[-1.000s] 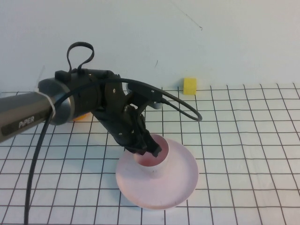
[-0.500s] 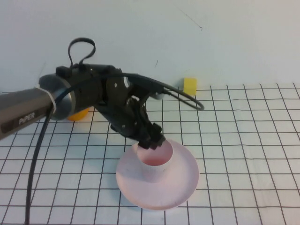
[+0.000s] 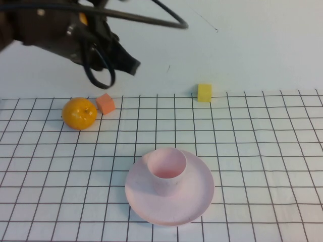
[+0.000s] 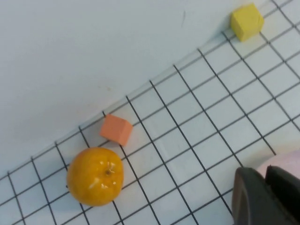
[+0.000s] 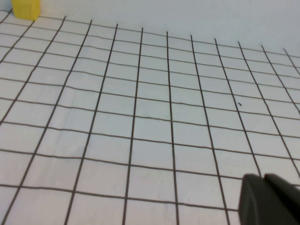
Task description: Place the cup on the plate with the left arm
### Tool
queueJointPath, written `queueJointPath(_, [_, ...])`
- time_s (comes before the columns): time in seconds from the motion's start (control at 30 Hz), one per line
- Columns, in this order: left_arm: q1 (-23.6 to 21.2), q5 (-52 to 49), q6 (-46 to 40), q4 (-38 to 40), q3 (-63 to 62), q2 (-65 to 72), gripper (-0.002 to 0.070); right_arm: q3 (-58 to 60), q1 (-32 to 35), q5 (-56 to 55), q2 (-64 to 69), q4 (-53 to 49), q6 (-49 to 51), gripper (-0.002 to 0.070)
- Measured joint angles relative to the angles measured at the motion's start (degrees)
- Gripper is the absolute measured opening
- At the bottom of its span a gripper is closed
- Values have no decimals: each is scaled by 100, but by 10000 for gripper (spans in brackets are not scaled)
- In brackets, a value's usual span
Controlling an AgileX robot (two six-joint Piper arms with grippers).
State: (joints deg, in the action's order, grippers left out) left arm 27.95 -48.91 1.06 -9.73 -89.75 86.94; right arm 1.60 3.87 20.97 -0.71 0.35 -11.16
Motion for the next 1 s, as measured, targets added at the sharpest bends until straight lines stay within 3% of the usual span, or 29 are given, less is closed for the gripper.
queueJointPath(0.4, [0,-470,365,13,0,-1894,1,0,0,0,0,0,0,-2])
queueJointPath(0.8, [-3,-670,466,-90,58,-2138,-1,0,0,0,0,0,0,-2])
queueJointPath(1.0, [-349,503,779,55,1159,-3020,-1,0,0,0,0,0,0,-2])
